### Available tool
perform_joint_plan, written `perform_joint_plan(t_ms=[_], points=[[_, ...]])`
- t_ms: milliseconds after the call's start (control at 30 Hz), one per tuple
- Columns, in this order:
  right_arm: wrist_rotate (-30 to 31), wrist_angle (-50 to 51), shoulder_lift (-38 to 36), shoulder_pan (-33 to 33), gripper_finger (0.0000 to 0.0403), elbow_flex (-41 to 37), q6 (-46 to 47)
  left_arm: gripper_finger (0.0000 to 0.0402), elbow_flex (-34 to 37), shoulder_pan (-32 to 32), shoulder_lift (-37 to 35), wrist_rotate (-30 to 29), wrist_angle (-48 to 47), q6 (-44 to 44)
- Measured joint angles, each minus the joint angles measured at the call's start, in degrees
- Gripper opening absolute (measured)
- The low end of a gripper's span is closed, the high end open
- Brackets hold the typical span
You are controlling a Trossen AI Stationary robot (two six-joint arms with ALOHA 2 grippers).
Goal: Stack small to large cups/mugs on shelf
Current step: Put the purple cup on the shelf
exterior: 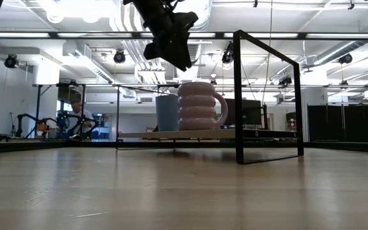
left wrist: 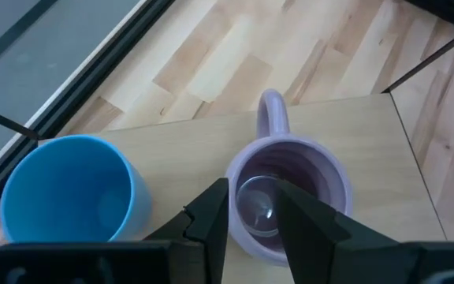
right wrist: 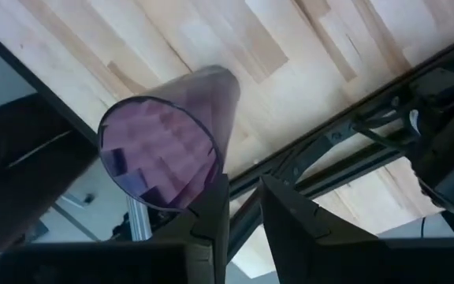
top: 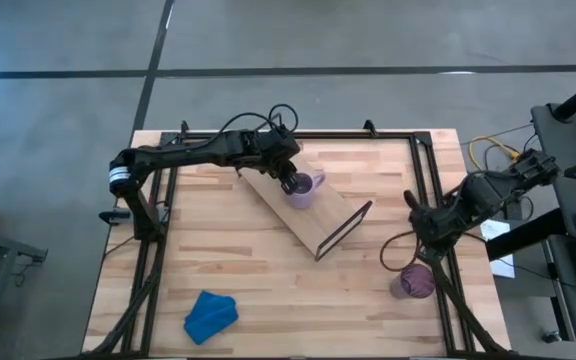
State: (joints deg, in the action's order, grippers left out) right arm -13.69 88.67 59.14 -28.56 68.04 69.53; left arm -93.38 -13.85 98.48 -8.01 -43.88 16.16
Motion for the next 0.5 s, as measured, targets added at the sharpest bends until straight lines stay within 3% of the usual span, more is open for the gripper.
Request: perform_joint_plan(t_ms=[200, 500], points=[[1.09, -1.89, 1.91, -3.54, 0.0068, -2.12, -5.02, 0.0089, 0.0, 0.02, 0.0, 0.22, -0.04, -0.02], [1.77, -2.8, 3.57, -6.42, 0.0068, -4.8, -4.08, 0.0089, 0.0, 0.0, 0.02, 0.28, -0.07, 0.0]])
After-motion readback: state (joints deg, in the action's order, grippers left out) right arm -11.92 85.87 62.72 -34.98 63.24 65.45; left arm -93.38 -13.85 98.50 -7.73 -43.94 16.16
